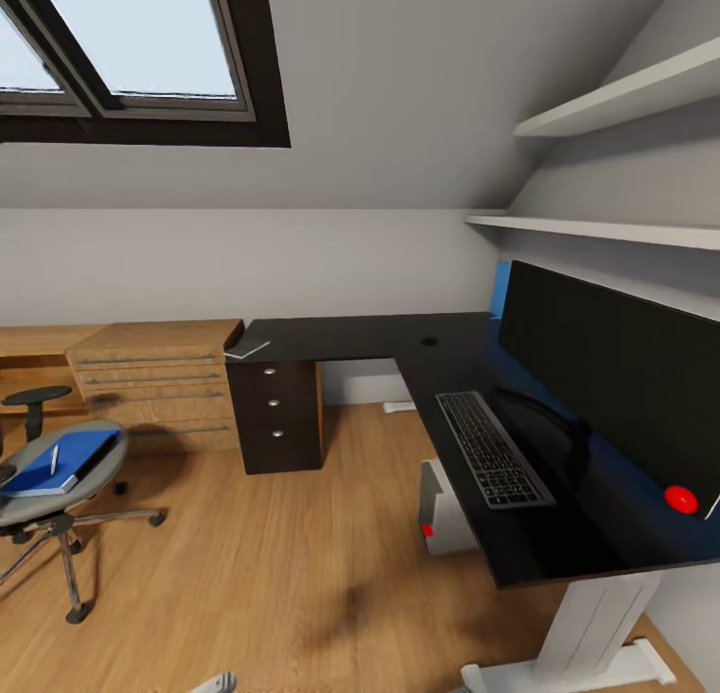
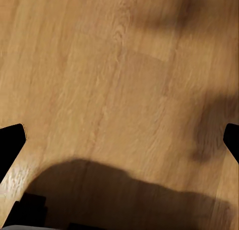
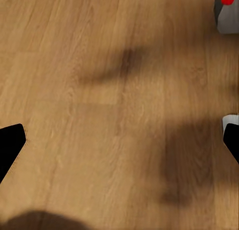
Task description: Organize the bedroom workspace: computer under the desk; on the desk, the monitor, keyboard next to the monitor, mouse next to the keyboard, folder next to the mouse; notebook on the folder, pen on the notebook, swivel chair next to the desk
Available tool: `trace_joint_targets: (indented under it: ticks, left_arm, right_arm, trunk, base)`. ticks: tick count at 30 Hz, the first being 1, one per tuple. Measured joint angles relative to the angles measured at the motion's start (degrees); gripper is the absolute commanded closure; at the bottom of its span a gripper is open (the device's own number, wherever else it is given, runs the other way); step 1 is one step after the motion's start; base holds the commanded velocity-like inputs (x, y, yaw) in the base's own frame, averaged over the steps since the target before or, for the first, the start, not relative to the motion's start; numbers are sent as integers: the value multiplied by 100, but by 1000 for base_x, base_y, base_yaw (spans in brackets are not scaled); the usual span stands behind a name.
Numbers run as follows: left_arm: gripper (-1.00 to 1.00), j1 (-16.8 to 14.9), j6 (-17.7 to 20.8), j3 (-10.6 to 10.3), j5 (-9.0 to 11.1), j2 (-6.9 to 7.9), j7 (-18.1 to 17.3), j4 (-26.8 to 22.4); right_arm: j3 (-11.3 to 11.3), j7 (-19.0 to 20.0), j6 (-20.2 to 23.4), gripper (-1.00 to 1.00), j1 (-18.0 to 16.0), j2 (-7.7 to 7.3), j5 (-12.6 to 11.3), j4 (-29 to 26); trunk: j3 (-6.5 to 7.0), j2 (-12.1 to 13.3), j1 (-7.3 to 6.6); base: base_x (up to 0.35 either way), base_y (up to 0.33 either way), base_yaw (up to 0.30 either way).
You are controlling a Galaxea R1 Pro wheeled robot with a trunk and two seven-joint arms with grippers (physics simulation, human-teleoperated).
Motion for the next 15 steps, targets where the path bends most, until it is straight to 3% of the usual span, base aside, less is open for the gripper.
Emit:
trace_joint_targets:
  ticks: [15]
  left_arm:
    - [-100,0,-5,-6,0,-9,-9,-5]
  right_arm:
    - [25,-5,-96,-100,0,7,-8,-1]
  trunk:
    - [-30,0,0]
  base:
    - [0,0,264]
